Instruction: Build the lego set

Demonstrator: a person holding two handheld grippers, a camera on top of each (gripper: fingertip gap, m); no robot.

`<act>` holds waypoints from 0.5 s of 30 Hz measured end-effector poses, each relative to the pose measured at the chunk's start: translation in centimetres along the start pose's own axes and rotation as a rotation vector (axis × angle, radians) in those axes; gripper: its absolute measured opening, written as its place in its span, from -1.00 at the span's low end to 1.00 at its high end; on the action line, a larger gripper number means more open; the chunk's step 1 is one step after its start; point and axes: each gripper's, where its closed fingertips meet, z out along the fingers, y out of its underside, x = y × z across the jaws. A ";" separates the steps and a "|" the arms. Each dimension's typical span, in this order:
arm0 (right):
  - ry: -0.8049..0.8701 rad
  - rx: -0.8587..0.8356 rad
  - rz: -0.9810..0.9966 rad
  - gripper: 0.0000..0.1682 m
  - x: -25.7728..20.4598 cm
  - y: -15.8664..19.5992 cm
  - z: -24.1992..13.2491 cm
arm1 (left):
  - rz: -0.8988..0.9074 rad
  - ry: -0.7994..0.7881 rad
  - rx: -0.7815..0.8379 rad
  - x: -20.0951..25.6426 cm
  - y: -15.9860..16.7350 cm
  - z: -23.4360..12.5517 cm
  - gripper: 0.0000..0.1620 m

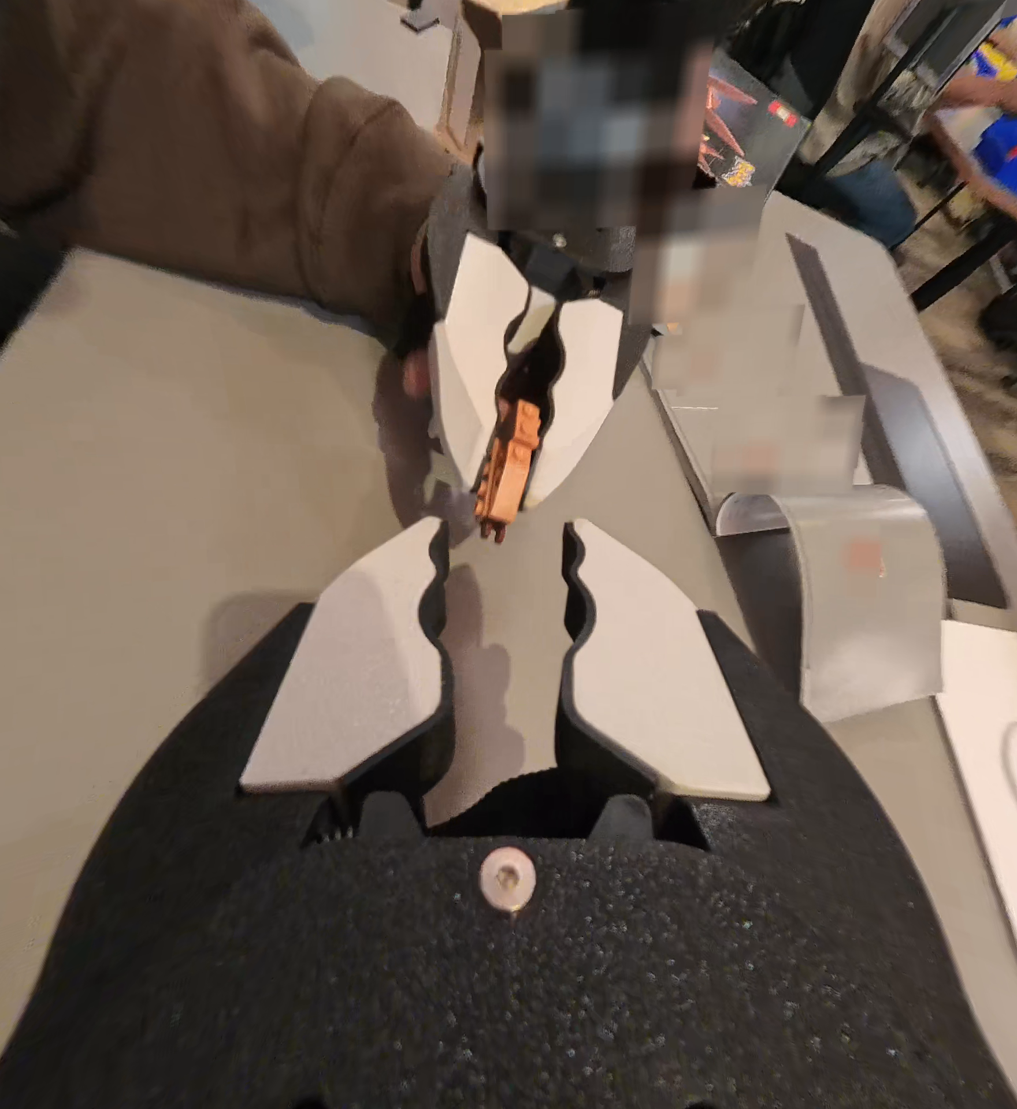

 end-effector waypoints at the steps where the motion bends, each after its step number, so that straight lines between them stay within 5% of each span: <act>1: 0.023 -0.002 -0.039 -0.57 0.0 0.2 -0.1 | -0.007 0.003 0.008 0.0 -0.1 0.0 -0.81; 15: 0.214 0.132 -0.303 -0.62 0.9 -0.7 -0.1 | -0.082 0.013 0.045 -0.2 -0.5 -0.2 -0.81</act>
